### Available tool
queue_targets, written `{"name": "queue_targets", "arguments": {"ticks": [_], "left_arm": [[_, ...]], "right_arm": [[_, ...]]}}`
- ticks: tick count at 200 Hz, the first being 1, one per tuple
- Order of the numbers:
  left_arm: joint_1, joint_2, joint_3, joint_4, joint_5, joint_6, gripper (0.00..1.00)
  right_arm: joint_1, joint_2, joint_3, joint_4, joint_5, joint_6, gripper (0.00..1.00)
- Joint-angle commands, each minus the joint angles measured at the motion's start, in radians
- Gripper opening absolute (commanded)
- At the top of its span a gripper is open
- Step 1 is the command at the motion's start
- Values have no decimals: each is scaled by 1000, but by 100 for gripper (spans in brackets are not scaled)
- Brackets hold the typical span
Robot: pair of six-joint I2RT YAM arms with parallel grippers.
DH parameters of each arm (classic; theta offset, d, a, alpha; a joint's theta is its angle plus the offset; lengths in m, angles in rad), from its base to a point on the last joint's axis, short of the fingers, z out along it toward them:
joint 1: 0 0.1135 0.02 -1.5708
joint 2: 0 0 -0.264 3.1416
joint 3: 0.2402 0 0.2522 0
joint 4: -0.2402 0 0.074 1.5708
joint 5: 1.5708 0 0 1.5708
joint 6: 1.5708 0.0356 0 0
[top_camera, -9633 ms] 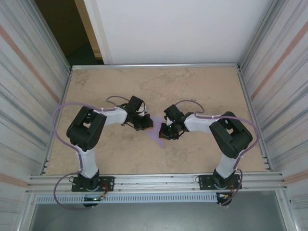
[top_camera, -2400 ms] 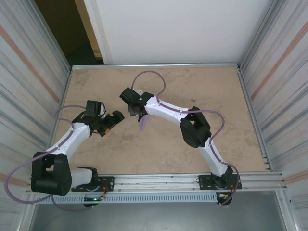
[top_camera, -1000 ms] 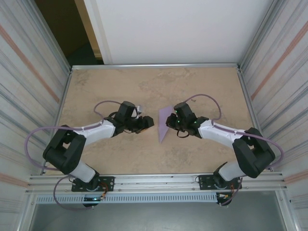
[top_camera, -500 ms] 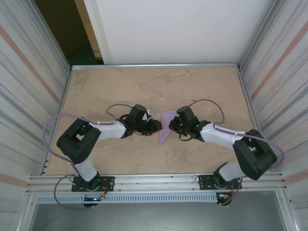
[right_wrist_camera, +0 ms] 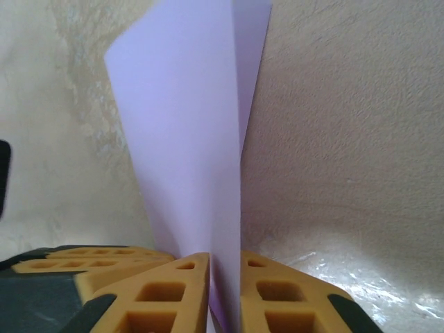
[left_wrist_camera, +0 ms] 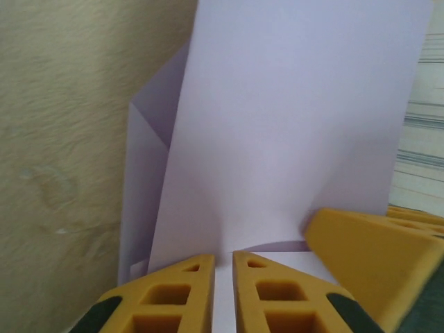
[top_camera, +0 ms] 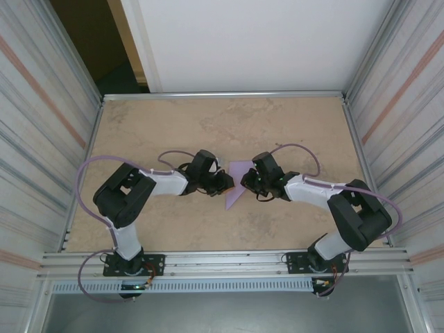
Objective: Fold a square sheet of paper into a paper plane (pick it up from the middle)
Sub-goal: Move the paper to the center of the table, then fold the wing for the fifth time at the center of the table.
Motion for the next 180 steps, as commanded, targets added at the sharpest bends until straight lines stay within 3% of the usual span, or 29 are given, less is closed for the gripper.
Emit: {"name": "queue_targets", "arguments": {"ticks": [1, 34, 94, 126, 180], "left_arm": [[-2, 17, 19, -66, -33, 0, 14], [0, 45, 22, -87, -32, 6, 13], [18, 53, 0, -91, -18, 18, 13], [26, 58, -4, -84, -1, 19, 14], [42, 29, 6, -84, 21, 54, 15]], "right_arm": [[-18, 16, 24, -3, -49, 25, 19], [-39, 41, 27, 17, -152, 31, 31], [-67, 89, 24, 29, -236, 66, 32], [-79, 106, 22, 45, -250, 74, 27], [-85, 108, 22, 87, -244, 95, 8]]}}
